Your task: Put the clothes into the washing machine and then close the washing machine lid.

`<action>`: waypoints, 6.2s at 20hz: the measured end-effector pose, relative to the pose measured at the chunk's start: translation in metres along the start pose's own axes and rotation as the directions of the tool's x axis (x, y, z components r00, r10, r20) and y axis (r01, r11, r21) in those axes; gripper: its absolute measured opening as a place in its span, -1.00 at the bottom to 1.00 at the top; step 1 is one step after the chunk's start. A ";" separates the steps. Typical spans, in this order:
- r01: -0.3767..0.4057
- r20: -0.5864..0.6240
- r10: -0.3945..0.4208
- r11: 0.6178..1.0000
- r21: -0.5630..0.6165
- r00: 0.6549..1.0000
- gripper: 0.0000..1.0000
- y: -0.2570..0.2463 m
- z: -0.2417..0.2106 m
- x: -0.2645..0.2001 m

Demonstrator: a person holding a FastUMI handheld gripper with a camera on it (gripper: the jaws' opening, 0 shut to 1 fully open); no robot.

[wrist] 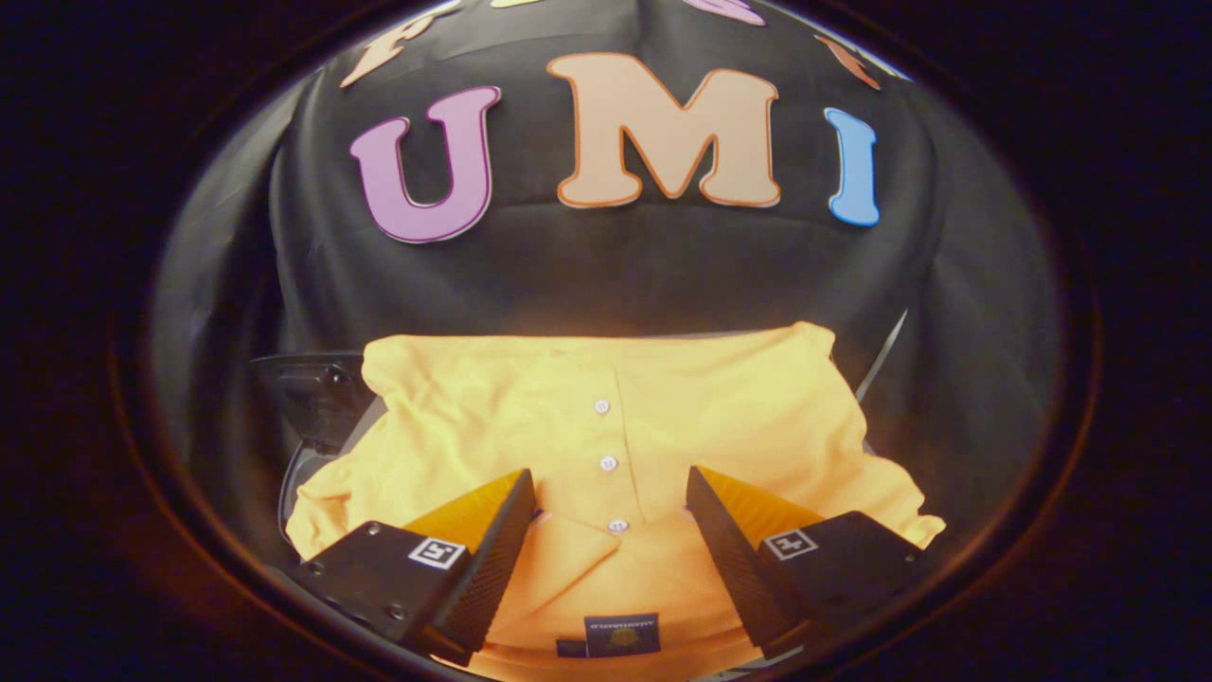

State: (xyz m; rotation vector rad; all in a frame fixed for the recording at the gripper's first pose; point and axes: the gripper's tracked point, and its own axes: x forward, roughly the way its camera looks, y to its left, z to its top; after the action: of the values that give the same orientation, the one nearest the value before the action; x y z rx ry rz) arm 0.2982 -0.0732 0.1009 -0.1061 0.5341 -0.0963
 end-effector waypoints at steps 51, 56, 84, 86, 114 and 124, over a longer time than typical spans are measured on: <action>-0.265 0.411 0.197 0.957 0.116 0.890 -1.00 0.281 0.118 -0.144; -0.295 0.399 0.224 0.947 0.126 0.889 -1.00 0.321 0.095 -0.125; -0.200 0.023 0.199 0.978 0.060 0.980 -0.99 0.426 -0.138 0.090; -0.183 0.001 0.184 0.981 0.061 0.983 -0.99 0.425 -0.153 0.100; -0.134 -0.019 0.136 0.987 0.092 0.990 0.96 0.427 -0.132 0.120; -0.147 0.354 0.114 0.987 0.069 0.928 0.94 0.425 0.042 0.046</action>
State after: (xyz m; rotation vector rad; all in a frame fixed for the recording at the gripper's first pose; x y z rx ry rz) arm 0.3866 0.3454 0.0603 0.0064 0.1791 0.0283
